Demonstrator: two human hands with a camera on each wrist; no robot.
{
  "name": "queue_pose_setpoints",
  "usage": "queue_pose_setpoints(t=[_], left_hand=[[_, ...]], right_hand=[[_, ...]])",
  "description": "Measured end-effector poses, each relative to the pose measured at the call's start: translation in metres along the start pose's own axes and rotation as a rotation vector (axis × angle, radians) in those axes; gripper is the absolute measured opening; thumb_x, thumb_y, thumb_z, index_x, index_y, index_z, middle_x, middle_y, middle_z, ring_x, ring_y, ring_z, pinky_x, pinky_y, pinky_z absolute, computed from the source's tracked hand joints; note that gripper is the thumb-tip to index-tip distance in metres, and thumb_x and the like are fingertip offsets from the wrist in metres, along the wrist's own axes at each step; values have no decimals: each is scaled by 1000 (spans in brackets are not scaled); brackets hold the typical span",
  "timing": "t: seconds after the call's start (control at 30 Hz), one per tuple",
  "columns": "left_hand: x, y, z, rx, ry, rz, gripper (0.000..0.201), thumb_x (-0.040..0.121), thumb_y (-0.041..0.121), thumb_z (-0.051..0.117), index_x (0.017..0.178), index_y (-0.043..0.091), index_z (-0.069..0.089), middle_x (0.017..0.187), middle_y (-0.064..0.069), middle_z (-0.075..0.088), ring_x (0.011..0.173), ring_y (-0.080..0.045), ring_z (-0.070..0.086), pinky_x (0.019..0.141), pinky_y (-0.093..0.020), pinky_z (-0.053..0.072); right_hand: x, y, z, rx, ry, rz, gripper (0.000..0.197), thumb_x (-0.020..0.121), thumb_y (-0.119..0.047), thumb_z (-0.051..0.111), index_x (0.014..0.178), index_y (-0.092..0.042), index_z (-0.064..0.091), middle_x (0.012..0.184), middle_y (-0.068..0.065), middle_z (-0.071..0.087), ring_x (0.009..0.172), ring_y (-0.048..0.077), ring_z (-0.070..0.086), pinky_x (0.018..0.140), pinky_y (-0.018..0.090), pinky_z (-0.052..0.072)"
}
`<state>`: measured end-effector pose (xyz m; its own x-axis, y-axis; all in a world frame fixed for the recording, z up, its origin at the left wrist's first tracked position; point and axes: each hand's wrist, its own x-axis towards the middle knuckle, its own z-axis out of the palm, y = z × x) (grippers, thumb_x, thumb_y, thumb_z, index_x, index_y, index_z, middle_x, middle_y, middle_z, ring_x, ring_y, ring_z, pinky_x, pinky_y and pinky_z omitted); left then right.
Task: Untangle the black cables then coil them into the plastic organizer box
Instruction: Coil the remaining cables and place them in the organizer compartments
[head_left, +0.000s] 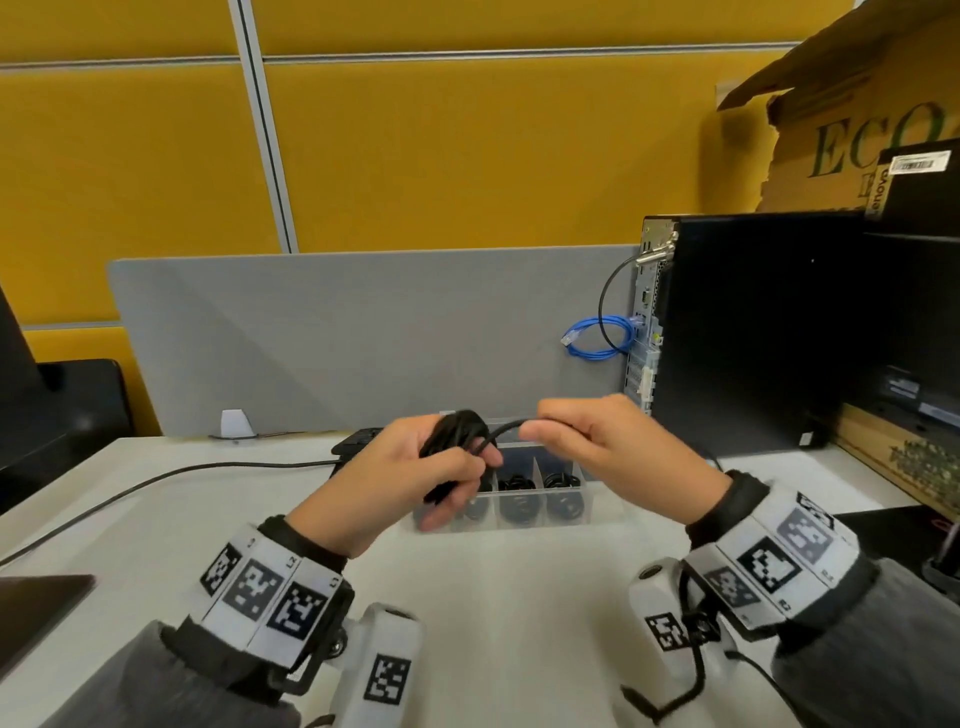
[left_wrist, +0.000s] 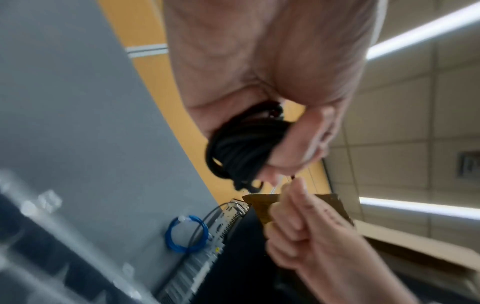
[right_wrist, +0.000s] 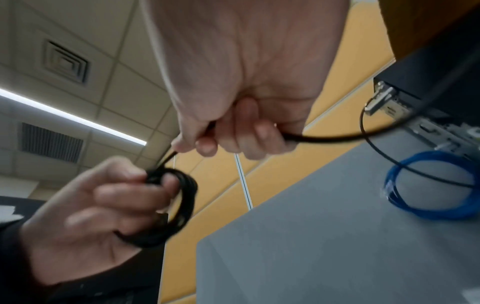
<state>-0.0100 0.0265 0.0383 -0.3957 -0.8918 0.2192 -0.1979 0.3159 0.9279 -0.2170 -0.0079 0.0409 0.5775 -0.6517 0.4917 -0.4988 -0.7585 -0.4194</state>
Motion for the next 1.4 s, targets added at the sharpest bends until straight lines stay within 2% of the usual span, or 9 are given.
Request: queue_pose_setpoints(t=[0.13,0.3,0.4,0.53,0.8,1.07,1.2,1.3,1.4], left_hand=[[7,0,-2,207,134,29,26,81,16,69,101,14,52,60,9,60,58,-4,54,62,-18,46],[7,-5,10,342,32,128,44,71,28,70,100,2,49,86,-5,61,78,-5,55,71,-31,49],[2,-6,16,194,-106,102,30,86,11,63,112,3,52,99,-4,69,90,-12,66,80,-25,50],[-6,4,16,-59,-194,145,24,87,19,57,102,2,51,74,1,67,52,-11,57,61,-15,41],[-6,6,-7,-577,72,188,35,58,50,79,56,20,60,27,8,35,23,-3,29,46,-15,42],[4,7,-21,-1086,416,341,33,86,39,46,73,12,61,40,9,42,29,-5,39,58,-10,50],[28,-5,-12,-846,487,388,44,96,41,32,114,5,51,84,4,68,74,-6,66,81,-17,51],[41,-19,-9,-400,404,332,76,70,76,41,115,17,51,112,0,67,102,-9,65,90,-15,46],[41,-39,-9,82,211,244,85,51,95,35,108,36,57,105,3,70,102,-8,64,94,-25,45]], right_hand=[[-4,-21,-13,13,-13,-114,34,92,-45,42,63,-28,44,54,-5,39,49,8,40,50,16,31],[-3,-45,1,59,-173,-179,27,96,-33,45,69,-31,51,56,-3,45,52,11,40,51,19,29],[4,-42,-5,106,-63,-152,28,96,-30,47,69,-33,53,56,-9,46,53,7,44,53,15,33],[14,-14,-11,101,78,-86,40,91,-43,44,73,-9,55,61,3,46,56,12,41,56,17,32],[2,27,-1,-228,-114,95,28,98,-41,25,77,-31,40,66,-1,47,61,14,49,62,29,43],[-19,63,13,-550,-393,339,31,102,-35,26,120,-22,47,104,1,61,92,22,59,75,32,43],[-31,29,57,-614,-596,178,39,101,-39,25,124,-14,44,105,14,62,78,26,54,67,33,42],[-32,-4,72,-486,-637,33,41,100,-42,27,119,-12,46,93,16,61,70,26,48,60,32,39],[-25,-23,55,-368,-520,-71,37,99,-45,27,109,-16,48,74,1,49,67,21,46,67,36,44]])
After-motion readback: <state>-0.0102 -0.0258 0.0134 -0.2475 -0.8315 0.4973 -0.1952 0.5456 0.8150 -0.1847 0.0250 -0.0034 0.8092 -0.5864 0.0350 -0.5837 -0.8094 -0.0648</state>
